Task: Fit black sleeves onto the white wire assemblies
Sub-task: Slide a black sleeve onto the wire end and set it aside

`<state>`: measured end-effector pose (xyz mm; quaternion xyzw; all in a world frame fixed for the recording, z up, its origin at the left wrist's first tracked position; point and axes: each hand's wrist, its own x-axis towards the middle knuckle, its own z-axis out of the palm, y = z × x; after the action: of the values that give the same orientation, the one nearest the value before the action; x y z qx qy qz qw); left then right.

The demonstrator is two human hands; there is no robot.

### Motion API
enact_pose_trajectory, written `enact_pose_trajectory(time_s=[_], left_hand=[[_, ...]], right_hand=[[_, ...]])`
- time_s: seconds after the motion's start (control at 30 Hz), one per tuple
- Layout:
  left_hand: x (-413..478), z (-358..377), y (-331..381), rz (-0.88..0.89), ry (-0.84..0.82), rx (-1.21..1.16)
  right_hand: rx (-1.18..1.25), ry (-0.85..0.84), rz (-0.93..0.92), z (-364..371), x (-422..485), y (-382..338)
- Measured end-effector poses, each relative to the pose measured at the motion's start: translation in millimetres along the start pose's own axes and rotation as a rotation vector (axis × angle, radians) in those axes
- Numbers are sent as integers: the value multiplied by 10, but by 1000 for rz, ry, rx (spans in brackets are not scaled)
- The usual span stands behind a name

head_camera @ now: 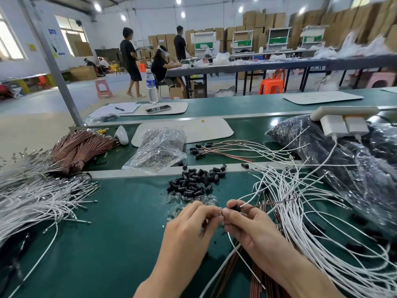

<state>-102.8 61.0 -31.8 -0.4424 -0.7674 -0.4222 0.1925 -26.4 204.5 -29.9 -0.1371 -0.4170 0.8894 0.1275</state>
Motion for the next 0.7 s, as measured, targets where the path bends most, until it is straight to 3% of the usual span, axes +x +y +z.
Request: enact_pose_trajectory(time_s=[0.7], left_hand=[[-2, -19, -78, -117, 40, -169]], right_hand=[[24, 36, -18, 45, -29, -99]])
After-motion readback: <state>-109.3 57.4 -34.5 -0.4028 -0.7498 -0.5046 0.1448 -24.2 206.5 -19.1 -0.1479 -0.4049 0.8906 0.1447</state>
